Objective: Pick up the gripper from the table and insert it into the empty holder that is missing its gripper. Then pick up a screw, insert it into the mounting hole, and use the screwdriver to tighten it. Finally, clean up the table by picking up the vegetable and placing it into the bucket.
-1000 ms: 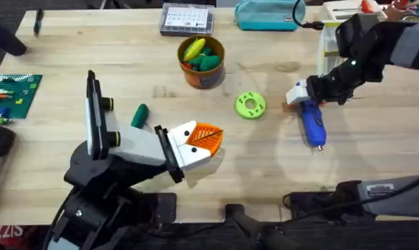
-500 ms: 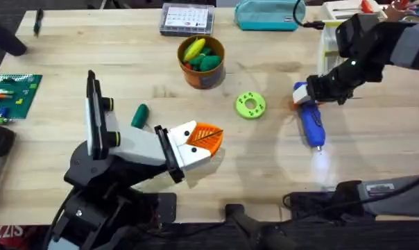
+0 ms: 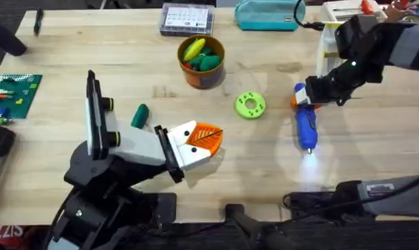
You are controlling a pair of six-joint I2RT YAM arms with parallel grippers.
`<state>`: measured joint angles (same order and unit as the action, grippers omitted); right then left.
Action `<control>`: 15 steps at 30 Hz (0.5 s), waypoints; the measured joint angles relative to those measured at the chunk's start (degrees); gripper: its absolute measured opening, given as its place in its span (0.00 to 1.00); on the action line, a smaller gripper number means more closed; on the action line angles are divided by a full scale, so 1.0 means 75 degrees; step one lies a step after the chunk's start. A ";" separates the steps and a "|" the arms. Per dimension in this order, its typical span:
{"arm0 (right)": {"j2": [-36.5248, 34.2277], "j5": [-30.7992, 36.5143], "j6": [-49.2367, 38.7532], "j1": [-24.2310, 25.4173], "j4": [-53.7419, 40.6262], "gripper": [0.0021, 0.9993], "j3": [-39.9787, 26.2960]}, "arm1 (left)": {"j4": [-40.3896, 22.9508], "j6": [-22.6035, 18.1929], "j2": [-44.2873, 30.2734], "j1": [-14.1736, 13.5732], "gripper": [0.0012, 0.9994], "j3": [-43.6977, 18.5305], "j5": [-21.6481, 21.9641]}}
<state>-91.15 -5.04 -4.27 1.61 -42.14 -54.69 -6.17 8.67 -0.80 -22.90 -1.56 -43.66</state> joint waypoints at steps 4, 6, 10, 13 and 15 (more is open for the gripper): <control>-0.0012 -0.0028 -0.0003 0.0001 -0.0527 0.03 -0.0296 | 0.0000 0.0000 0.0000 0.0000 0.01 0.0000 0.0002; -0.0012 -0.0032 -0.0003 0.0005 -0.0848 0.03 -0.0654 | 0.0000 0.0000 0.0000 0.0000 0.01 0.0000 0.0004; 0.0029 -0.0050 -0.0003 0.0009 -0.1346 0.03 -0.1499 | 0.0000 0.0000 0.0000 0.0000 0.01 0.0000 0.0022; 0.0253 -0.0053 -0.0003 0.0009 -0.1529 0.03 -0.1851 | 0.0000 0.0000 0.0000 0.0000 0.01 0.0000 0.0020; 0.0448 -0.0053 -0.0003 0.0009 -0.1567 0.03 -0.1933 | 0.0000 0.0000 0.0000 0.0000 0.01 0.0000 0.0021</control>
